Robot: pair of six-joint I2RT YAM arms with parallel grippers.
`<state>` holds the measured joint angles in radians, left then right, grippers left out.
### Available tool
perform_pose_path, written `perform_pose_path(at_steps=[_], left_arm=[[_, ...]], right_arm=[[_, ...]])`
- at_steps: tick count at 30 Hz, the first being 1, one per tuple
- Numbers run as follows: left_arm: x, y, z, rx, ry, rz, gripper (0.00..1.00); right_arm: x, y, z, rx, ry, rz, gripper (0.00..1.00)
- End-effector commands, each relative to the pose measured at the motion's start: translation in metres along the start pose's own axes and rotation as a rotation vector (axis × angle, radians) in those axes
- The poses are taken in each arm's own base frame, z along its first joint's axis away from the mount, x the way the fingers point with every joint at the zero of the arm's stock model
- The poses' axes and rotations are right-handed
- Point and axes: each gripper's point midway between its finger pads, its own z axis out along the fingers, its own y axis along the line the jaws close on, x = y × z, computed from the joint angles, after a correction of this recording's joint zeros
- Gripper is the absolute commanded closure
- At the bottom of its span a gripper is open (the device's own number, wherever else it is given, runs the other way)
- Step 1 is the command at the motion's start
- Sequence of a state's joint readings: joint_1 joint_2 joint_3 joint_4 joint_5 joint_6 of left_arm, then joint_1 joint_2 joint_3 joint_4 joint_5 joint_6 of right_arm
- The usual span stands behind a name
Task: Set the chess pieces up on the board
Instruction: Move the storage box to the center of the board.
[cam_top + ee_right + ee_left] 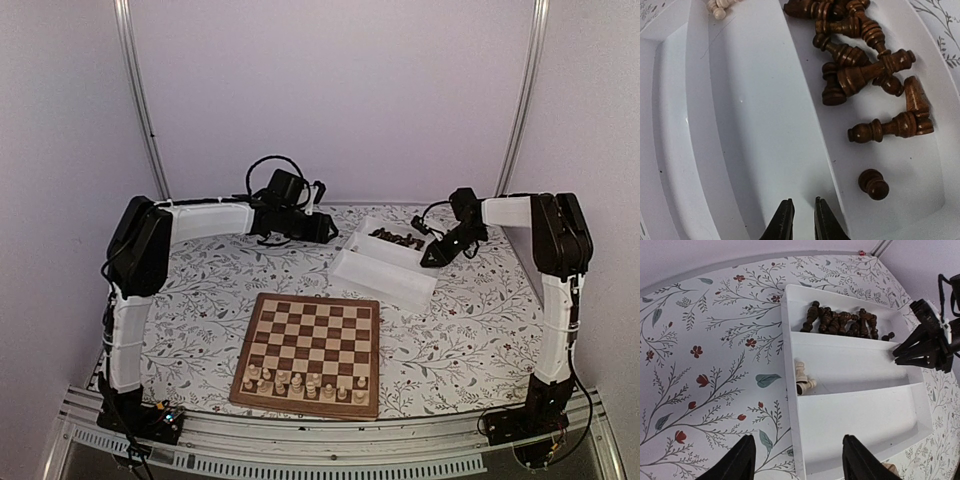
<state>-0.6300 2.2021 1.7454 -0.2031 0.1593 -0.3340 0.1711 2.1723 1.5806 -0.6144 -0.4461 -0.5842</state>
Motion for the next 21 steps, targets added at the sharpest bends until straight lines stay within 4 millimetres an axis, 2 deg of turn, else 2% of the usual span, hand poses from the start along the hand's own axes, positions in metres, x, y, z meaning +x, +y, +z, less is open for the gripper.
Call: perform_pose_path(at_steps=[1,7,11,14,16,21], left_arm=[[-0.009,-0.011,-0.003,0.061,-0.017,-0.011,0.39],[-0.002,-0.009,-0.010,0.056,-0.010,-0.004,0.39],[0.005,-0.007,-0.014,0.050,-0.004,-0.001,0.39],[0.009,-0.006,-0.016,0.054,0.002,-0.003,0.38],[0.013,-0.005,-0.014,0.057,0.010,-0.007,0.38],[0.014,-0.008,-0.019,0.071,0.017,-0.012,0.39]], right_arm=[[0.036,0.006,-0.004,0.046,0.113,-0.019,0.84],[0.087,0.042,-0.015,-0.010,0.200,0.012,0.86],[0.103,0.090,-0.028,-0.134,0.205,0.002,0.84],[0.100,0.127,-0.037,-0.235,0.196,-0.047,0.83],[0.088,0.144,-0.041,-0.291,0.164,-0.109,0.82],[0.041,0.143,-0.054,-0.343,0.086,-0.127,0.81]])
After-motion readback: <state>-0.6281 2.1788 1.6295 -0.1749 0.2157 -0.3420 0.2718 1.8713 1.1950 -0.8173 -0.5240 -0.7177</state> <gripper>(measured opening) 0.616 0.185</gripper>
